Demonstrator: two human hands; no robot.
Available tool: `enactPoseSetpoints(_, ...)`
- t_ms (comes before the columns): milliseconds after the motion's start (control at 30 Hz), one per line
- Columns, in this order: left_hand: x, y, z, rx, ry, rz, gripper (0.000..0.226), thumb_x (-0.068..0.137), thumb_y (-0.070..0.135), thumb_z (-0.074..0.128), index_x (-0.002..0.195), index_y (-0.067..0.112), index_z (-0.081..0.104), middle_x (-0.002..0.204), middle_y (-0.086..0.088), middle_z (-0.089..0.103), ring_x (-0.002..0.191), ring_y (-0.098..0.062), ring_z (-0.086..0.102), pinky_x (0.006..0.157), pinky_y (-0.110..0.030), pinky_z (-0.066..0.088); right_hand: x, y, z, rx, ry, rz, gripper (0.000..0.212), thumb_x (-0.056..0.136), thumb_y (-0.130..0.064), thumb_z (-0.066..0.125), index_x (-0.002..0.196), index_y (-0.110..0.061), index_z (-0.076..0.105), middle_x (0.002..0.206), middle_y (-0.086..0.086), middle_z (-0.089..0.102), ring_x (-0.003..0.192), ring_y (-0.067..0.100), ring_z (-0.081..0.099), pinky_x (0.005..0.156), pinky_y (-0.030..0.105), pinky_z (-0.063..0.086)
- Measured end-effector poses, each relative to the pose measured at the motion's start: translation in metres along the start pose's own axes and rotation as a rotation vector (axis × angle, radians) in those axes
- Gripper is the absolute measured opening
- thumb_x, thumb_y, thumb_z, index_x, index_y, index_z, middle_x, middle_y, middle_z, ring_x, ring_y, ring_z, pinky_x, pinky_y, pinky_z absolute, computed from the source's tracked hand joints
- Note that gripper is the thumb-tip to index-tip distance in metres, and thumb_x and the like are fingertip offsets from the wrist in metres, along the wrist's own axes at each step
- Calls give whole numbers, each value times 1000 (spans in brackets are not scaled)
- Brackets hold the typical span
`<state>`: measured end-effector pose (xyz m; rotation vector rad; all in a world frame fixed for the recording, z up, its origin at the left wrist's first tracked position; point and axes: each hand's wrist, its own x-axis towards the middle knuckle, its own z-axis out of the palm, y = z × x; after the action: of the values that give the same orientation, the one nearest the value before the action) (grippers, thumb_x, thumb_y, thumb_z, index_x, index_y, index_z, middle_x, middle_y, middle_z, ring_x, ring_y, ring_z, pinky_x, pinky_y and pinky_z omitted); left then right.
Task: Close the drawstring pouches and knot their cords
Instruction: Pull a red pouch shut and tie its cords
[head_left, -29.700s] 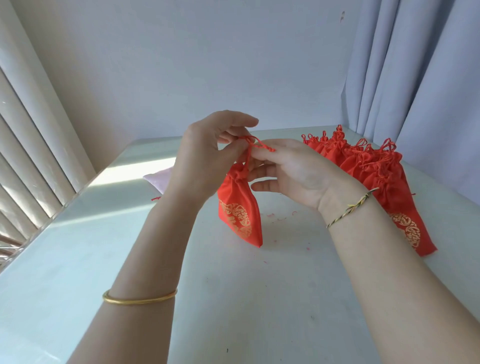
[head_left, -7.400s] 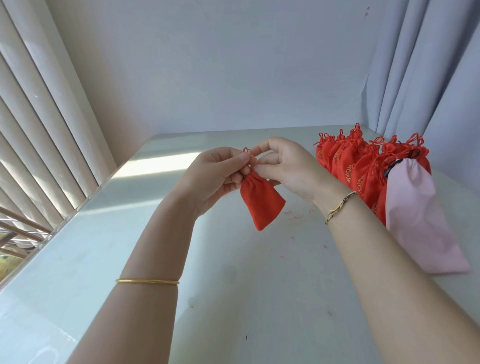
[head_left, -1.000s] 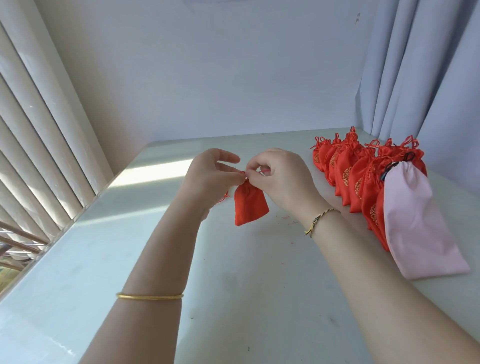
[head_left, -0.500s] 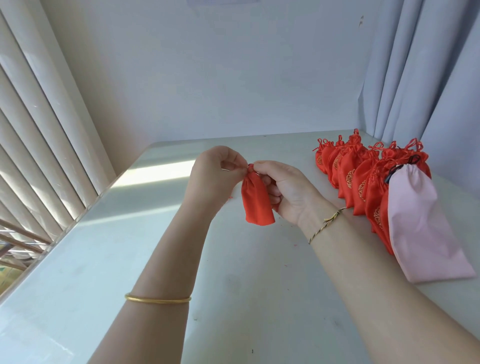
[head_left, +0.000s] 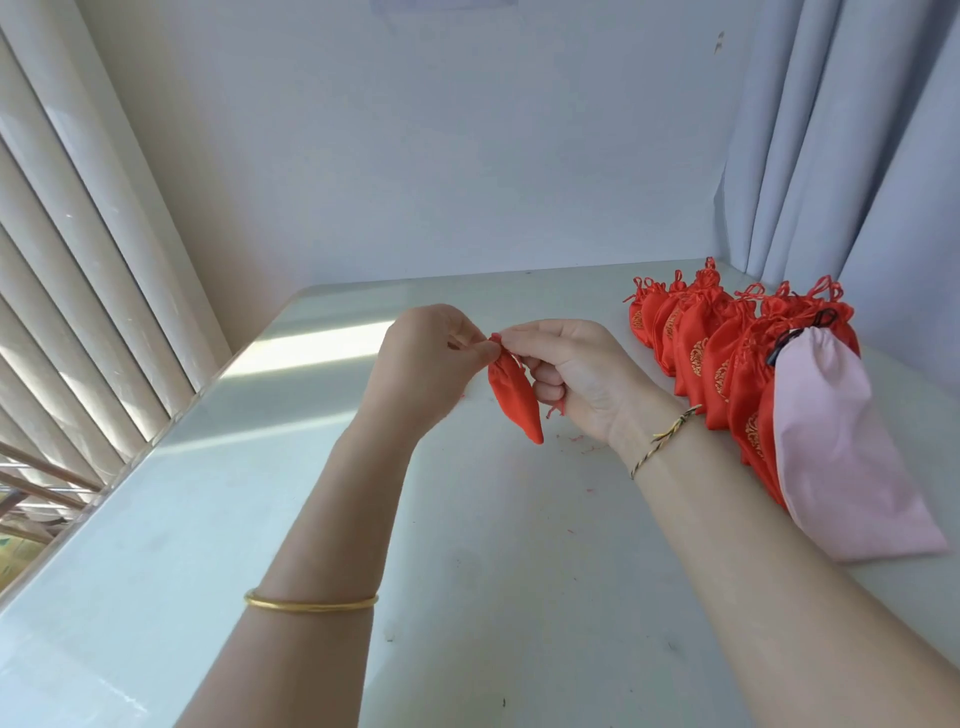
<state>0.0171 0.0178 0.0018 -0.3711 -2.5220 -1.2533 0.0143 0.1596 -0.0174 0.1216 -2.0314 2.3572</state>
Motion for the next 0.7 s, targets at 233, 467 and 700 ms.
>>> enactPoseSetpoints(233,3,0,0,-269,-80,-196,14,84,9,47,70,10,46,65,-4,41,60,-20,37,58,-28,32,2,1,-15,-300,188,-143,15,81,-11,69,68,-18,65,54,-11,48,39,3,33,38,16,25)
enactPoseSetpoints(467,0,2,-8,-296,-359,-162,16,68,16,51,56,14,42,56,0,41,53,-16,34,52,-23,32,6,9,-11,-268,259,-222,20,78,0,67,64,-14,64,63,-4,60,43,-8,50,45,7,34)
enactPoseSetpoints(700,-4,3,-7,-455,-400,-241,22,81,10,51,59,12,47,58,0,46,53,-15,41,52,-22,41,8,14,-5,-515,222,-277,12,86,-7,59,82,-13,70,82,-3,67,80,10,61,76,22,45)
